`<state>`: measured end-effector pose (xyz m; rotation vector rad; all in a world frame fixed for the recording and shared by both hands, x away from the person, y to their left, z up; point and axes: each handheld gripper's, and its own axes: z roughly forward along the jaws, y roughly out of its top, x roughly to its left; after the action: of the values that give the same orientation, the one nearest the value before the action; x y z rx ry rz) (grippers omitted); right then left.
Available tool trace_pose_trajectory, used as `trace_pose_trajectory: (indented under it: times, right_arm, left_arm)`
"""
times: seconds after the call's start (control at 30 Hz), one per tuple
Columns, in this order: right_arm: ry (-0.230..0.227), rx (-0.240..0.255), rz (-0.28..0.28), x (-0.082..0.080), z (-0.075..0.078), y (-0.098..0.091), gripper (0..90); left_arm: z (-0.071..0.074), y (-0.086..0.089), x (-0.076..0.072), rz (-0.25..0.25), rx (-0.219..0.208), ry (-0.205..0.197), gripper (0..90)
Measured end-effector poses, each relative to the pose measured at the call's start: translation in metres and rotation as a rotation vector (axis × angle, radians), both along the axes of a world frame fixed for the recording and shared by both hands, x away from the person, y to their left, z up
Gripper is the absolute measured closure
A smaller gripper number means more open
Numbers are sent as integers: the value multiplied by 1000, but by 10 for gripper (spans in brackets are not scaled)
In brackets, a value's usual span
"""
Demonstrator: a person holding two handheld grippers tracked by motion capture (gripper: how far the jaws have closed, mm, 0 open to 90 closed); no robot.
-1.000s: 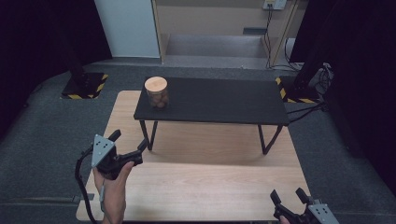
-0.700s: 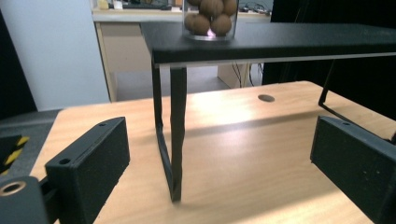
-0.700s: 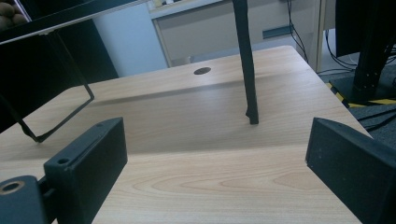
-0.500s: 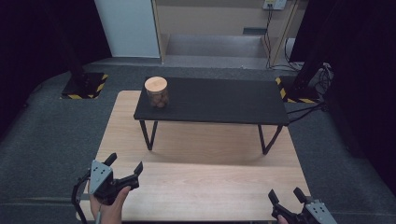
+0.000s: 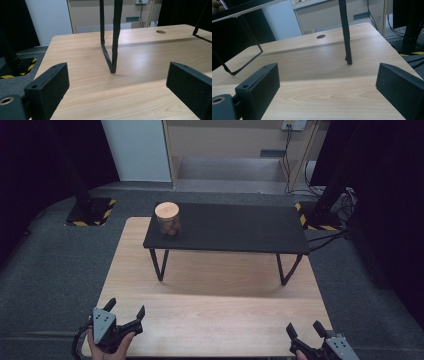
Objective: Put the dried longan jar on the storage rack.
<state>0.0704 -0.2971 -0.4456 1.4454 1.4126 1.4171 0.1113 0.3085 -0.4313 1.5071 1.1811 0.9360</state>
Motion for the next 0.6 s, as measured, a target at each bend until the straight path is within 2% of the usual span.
trace_pose_trajectory:
  times: [0.23, 0.37, 0.6]
  right_arm:
    - [-4, 11, -8, 2, 0, 1, 52]
    - [-14, 14, -6, 6, 0, 3, 51]
    - [-5, 6, 19, 14, 0, 8, 50]
  left_arm:
    - [-1, 0, -8, 6, 25, -15, 32]
    - [-1, -1, -13, 8, 23, -17, 31]
    - [-3, 0, -15, 16, 8, -1, 31]
